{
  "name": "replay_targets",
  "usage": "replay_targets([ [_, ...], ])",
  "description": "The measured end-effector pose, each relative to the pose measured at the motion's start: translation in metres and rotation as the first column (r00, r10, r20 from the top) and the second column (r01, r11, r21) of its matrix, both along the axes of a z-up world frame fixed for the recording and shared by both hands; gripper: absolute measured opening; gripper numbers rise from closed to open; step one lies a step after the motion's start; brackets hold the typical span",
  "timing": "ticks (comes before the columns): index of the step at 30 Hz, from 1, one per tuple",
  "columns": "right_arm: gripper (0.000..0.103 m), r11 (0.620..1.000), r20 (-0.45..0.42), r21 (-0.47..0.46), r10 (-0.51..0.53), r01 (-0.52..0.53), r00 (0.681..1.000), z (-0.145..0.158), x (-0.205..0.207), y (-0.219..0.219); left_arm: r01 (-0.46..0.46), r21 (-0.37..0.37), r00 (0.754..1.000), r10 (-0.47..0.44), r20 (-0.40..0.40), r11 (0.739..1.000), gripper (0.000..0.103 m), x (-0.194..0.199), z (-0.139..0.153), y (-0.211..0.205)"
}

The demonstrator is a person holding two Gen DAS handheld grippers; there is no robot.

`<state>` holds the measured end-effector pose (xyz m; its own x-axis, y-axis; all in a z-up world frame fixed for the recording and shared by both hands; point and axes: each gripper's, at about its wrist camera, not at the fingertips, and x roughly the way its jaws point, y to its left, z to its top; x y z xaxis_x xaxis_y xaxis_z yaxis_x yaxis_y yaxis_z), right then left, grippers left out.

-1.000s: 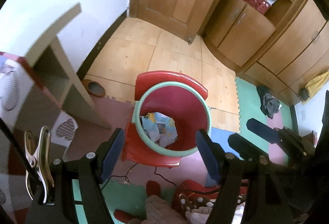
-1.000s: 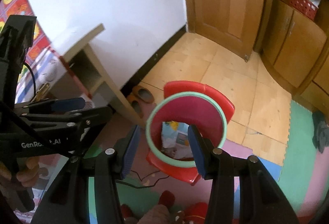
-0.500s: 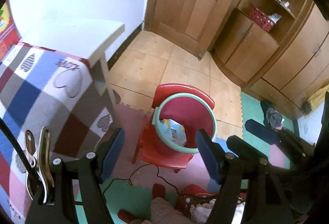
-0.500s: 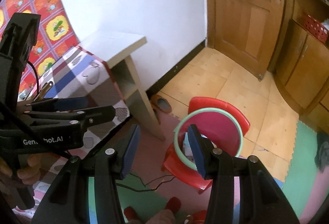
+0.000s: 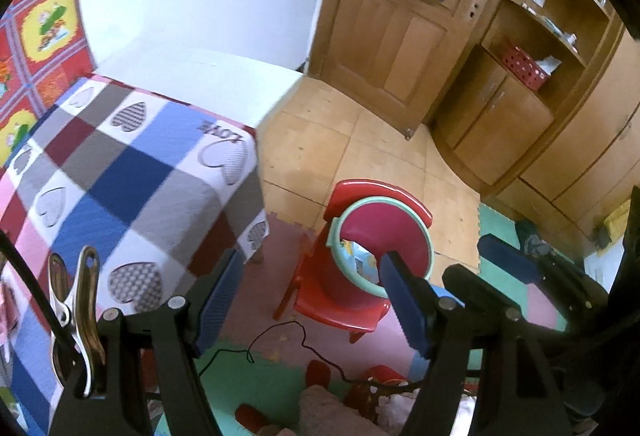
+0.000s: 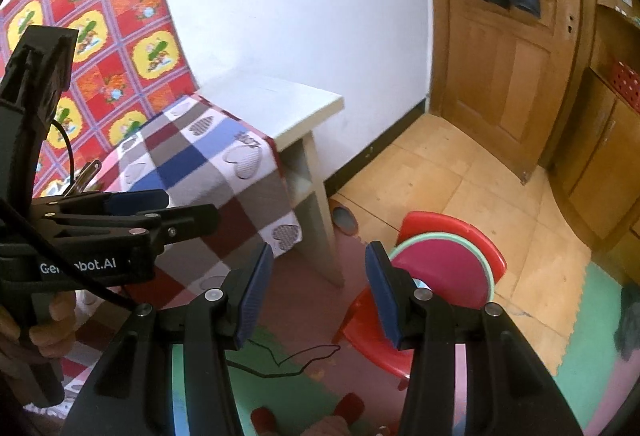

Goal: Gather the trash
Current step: 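Move the right gripper back from the bucket toward the quilt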

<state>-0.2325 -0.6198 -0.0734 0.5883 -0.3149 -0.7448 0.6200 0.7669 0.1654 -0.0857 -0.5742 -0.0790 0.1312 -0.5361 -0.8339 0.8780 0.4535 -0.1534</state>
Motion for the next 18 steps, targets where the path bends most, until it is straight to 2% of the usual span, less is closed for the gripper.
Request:
replay_targets([
  [10,0.049,0.996,0.036,-0.010,0.093,-0.093,0.995,0.022,0.032,0.036,-0.088,-0.019,0.996,0.088,0.016,0.996,0.075,0.026,0.028,0.048],
  [18,0.049,0.982,0.057,-0.002,0.188,-0.189,0.980,0.034,0.064,0.070,-0.178,-0.017,0.984,0.178,0.023,0.984,0.075,0.049,0.044,0.095],
])
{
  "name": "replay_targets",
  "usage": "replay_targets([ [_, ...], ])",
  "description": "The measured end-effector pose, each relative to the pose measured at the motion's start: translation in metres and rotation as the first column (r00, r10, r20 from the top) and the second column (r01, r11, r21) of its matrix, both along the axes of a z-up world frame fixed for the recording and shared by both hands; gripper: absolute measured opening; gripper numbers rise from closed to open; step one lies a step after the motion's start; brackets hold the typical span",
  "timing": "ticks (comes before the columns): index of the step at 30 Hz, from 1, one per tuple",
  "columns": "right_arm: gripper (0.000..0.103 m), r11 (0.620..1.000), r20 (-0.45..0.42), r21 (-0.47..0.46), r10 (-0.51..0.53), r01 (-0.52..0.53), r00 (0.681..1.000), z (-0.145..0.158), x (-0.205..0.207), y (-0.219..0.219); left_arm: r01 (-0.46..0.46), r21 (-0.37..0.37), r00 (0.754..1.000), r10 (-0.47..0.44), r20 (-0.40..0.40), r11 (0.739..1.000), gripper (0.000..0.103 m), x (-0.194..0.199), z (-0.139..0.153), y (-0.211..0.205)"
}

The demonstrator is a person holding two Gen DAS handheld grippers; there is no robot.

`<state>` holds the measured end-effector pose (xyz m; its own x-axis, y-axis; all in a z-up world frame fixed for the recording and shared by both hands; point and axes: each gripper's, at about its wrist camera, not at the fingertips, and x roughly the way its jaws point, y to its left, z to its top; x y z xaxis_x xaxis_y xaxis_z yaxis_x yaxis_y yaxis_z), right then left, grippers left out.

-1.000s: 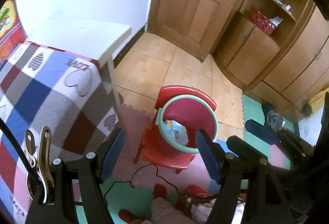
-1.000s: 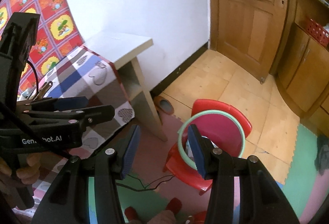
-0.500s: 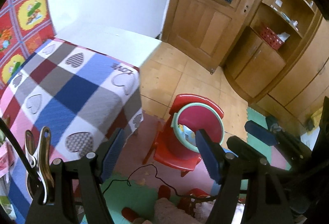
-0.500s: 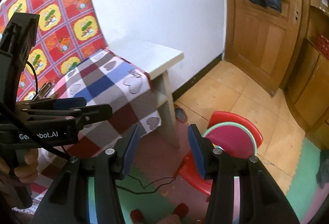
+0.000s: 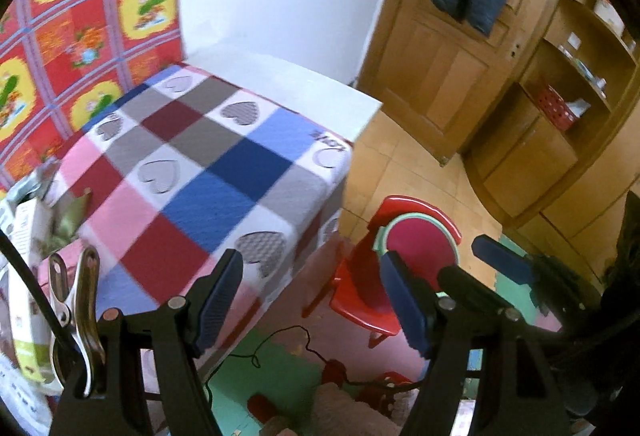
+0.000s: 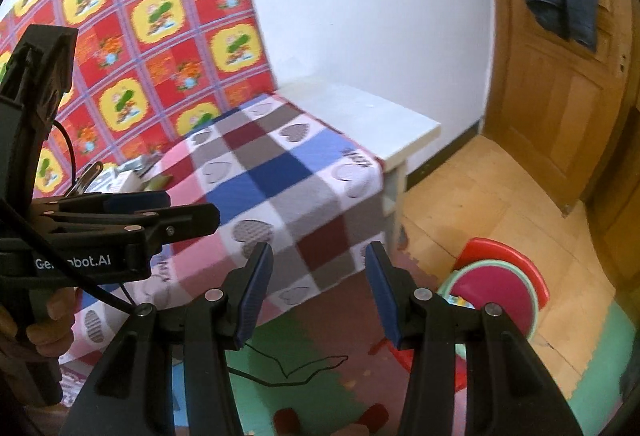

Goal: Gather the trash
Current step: 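Move the right gripper back from the bucket toward the quilt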

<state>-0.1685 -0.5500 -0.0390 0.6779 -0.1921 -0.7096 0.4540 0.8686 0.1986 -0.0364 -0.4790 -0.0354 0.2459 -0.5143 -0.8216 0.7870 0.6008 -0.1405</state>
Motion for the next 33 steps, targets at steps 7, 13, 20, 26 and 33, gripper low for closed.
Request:
replay_targets([
  [7,0.049,0.996,0.009,0.009,0.093,-0.093,0.996,0.007,0.030,0.030,-0.090,-0.004,0.996,0.090,-0.006,0.996,0.075,0.023,0.009,0.043],
  [13,0.049,0.985,0.015,0.009,0.172,-0.172,0.985,0.010,0.054,0.059,-0.171,-0.011,0.985,0.171,-0.004,0.985,0.075,0.041,0.016,0.082],
  [20,0.049,0.967,0.028,0.016,0.252,-0.253,0.967,0.015,0.079,0.093,-0.242,-0.019,0.970,0.242,-0.001,0.970,0.075,0.053,0.023,0.124],
  [26,0.049,0.953,0.037,0.036,0.299,-0.300,0.953,0.017,0.093,0.117,-0.290,-0.017,0.957,0.291,0.010,0.957,0.075,0.059,0.029,0.156],
  [33,0.049,0.922,0.038,0.047,0.382,-0.384,0.923,0.016,0.114,0.139,-0.380,-0.014,0.925,0.380,0.022,0.925,0.075,0.063,0.031,0.195],
])
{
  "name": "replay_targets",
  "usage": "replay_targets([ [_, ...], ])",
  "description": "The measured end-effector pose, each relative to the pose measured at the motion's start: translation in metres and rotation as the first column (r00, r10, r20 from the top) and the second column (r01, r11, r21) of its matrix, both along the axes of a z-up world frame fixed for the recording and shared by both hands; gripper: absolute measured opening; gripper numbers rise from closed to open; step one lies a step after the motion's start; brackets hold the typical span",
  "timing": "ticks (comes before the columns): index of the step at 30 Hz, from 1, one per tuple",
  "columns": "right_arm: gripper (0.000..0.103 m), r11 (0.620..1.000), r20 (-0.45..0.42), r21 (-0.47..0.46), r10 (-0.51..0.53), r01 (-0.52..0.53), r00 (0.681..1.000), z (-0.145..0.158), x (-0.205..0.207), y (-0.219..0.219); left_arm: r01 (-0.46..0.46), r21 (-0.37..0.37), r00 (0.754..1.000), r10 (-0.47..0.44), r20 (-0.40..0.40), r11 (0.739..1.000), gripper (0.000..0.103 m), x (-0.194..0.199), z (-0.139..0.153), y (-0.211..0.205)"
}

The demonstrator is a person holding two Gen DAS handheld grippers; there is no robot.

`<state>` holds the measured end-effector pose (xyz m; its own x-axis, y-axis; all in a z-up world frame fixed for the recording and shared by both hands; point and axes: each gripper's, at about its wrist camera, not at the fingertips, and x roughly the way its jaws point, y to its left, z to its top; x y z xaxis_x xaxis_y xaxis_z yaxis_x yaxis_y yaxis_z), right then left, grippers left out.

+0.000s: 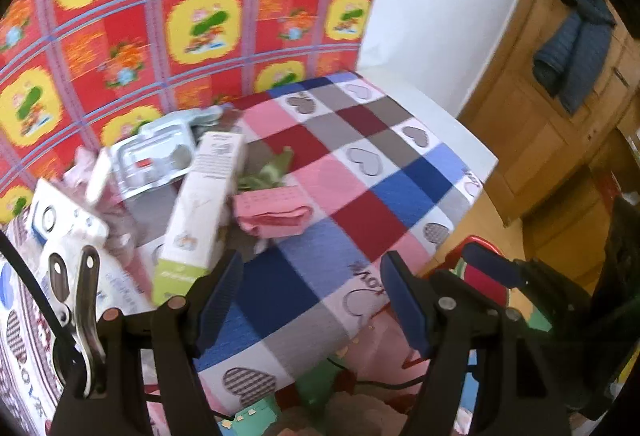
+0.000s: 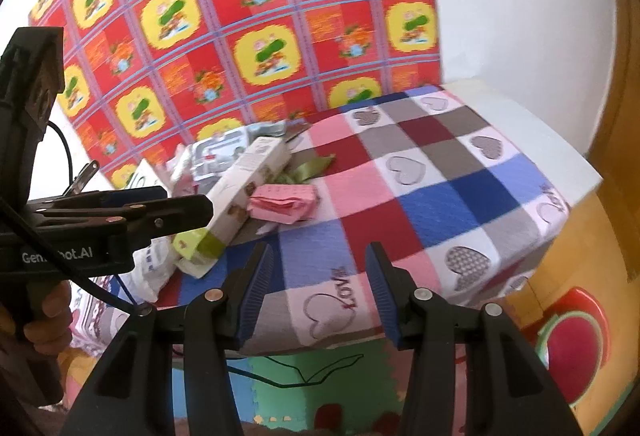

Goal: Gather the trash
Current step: 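Move the right gripper back from the bucket toward the quilt, then move both grippers down toward the white plastic bag on the quilt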

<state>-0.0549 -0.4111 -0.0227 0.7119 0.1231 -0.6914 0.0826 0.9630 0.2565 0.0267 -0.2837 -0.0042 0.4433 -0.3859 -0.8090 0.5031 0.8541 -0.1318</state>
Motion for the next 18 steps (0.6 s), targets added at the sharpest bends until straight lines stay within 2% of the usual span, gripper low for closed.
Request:
replay_targets([
  [9,0.049,0.986,0.008,0.014,0.167,-0.167,0.986,0.002,0.026,0.016,-0.157,0.016,0.987,0.156,0.020,0.988,0.075,0.000,0.004,0.035],
  [18,0.049,0.941,0.012,0.026,0.338,-0.338,0.941,0.005,0.047,0.035,-0.337,0.027,0.942,0.336,0.026,0.941,0.075,-0.007,0.003,0.065],
])
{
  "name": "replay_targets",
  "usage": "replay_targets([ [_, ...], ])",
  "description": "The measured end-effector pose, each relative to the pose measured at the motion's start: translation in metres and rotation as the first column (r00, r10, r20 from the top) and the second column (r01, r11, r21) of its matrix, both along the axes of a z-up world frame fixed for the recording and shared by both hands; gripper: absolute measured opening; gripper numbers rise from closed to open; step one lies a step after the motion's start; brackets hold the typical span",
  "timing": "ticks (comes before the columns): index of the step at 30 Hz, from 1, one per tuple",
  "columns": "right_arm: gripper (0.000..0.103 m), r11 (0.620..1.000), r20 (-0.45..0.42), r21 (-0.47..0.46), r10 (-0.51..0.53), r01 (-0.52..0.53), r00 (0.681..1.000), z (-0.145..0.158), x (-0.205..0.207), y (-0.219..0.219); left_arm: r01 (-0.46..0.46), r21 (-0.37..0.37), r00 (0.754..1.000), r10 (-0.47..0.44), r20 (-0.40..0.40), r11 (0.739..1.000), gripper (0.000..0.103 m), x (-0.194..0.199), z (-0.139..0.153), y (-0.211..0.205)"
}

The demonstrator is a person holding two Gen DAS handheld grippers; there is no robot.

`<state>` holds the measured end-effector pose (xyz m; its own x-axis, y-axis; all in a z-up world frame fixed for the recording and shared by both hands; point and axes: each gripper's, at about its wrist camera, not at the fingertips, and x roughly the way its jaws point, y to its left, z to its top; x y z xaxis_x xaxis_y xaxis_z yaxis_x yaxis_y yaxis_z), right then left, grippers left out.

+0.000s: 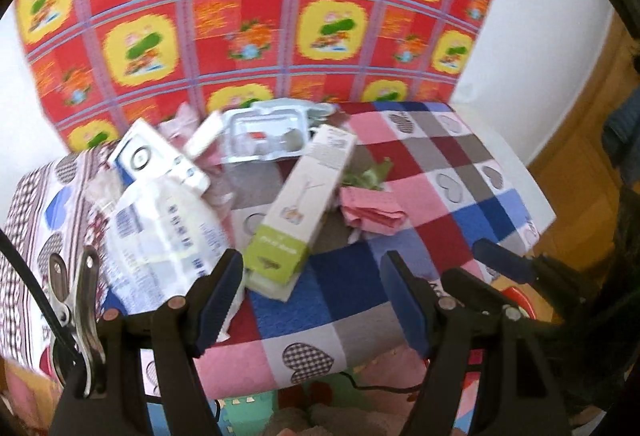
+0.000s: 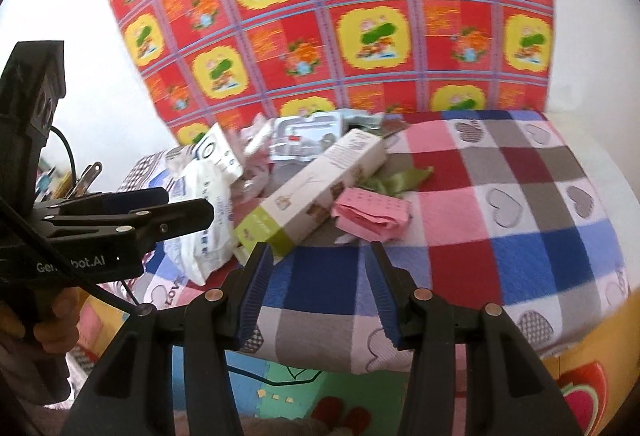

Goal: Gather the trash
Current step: 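Move both grippers down toward the white plastic bag on the quilt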

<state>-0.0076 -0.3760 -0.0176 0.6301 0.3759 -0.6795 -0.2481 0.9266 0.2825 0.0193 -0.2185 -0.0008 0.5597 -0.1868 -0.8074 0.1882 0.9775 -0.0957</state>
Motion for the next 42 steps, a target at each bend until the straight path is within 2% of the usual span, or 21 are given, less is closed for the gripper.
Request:
replay_targets([
  [8,0.049,0.993,-0.042,-0.007,0.114,-0.114,0.993,-0.010,0.013,0.021,-0.119,0.006,0.993,0.119,-0.014,0.993,0.075,-0.008,-0.011,0.028],
  [17,0.049,0.984,-0.058,-0.014,0.176,-0.177,0.983,-0.013,0.023,0.050,-0.209,0.008,0.978,0.209,-0.030,0.978,0.075,-0.005,-0.021,0.070],
  [31,0.049,0.978,-0.124,-0.001,0.208,-0.210,0.970,-0.026,0.045,0.120,-0.220,0.005,0.973,0.220,-0.070,0.975,0.075,0.016,-0.043,0.146],
  [42,0.050,0.980,-0.175,-0.054,0.177,-0.189,0.969,-0.048,0.085,0.157,-0.179,-0.023,0.976,0.174,-0.134,0.984,0.075,0.041,-0.078,0.182],
])
